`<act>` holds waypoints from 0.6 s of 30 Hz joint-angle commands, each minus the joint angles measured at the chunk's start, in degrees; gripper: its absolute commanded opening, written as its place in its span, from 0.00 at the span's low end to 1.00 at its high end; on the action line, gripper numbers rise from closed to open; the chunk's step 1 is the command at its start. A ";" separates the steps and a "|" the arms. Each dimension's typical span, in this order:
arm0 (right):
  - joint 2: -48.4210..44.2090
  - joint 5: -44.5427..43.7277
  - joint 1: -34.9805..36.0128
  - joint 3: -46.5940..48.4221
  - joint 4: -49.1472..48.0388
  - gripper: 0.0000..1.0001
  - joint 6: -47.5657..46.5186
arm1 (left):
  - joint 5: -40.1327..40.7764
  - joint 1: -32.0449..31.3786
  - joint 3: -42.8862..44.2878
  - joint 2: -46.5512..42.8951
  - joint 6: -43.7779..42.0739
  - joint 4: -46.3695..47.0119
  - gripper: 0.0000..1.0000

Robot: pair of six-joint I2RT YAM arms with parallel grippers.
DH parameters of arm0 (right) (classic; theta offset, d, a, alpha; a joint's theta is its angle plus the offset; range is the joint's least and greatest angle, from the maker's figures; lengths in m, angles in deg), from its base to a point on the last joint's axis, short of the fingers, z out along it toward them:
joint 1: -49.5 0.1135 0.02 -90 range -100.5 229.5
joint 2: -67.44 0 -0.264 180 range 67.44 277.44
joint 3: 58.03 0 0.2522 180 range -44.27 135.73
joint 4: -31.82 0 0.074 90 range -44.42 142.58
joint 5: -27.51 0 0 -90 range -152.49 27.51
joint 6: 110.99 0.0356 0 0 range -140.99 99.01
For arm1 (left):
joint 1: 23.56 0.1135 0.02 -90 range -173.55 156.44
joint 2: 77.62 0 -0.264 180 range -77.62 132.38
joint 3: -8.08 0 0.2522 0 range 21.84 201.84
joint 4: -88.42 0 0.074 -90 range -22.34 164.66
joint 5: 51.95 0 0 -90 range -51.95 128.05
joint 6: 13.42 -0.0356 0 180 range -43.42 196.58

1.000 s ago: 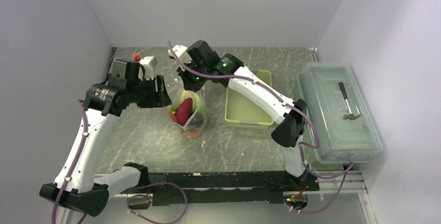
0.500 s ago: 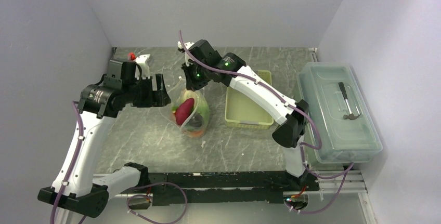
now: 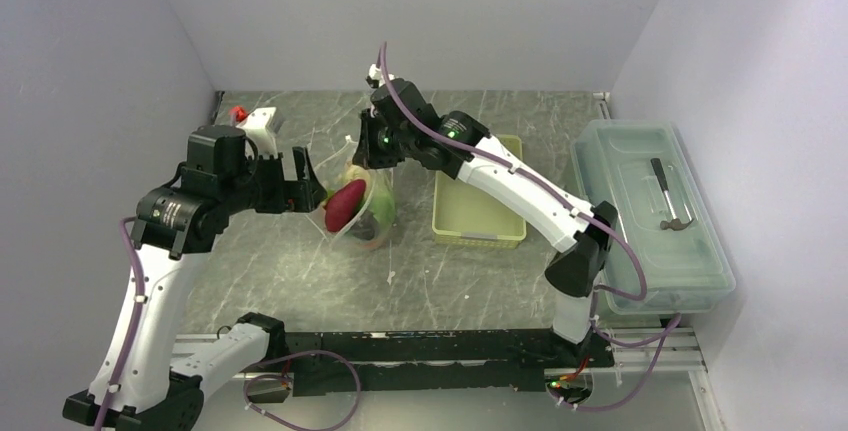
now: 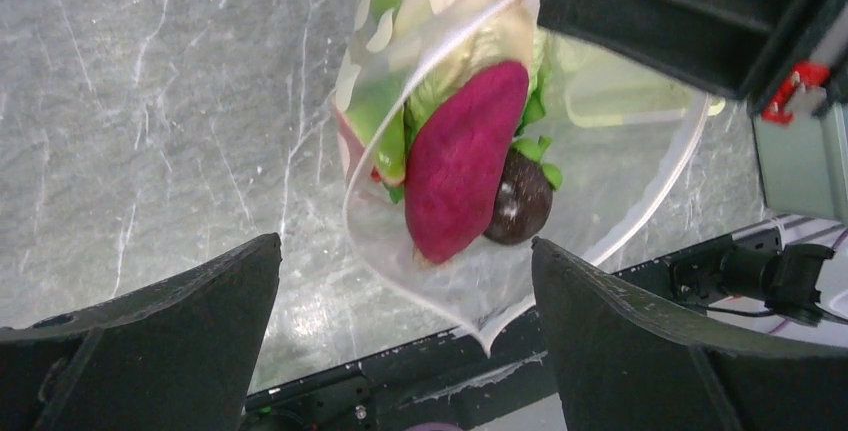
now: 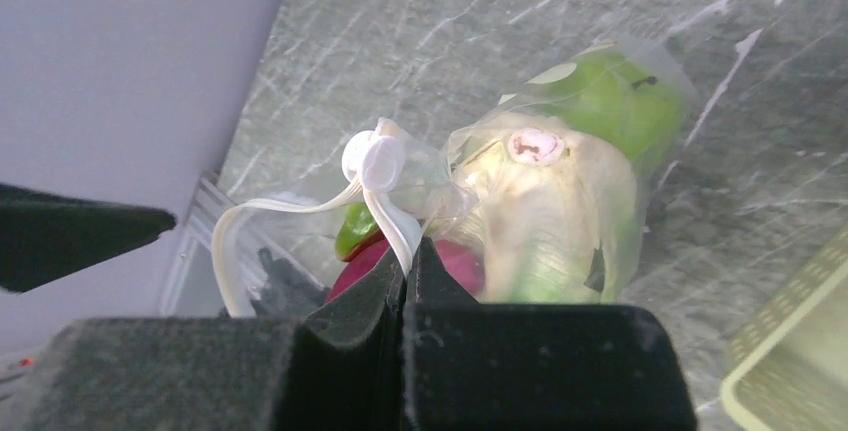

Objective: Place the food in the zip-top bag and seal the zipper
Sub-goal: Adjust the zipper food storage bag at the center of the board.

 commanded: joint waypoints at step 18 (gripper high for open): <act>-12.77 -8.34 3.34 -23.88 -21.73 0.00 18.52 | -5.36 -0.01 -10.26 1.95 -4.28 17.31 1.00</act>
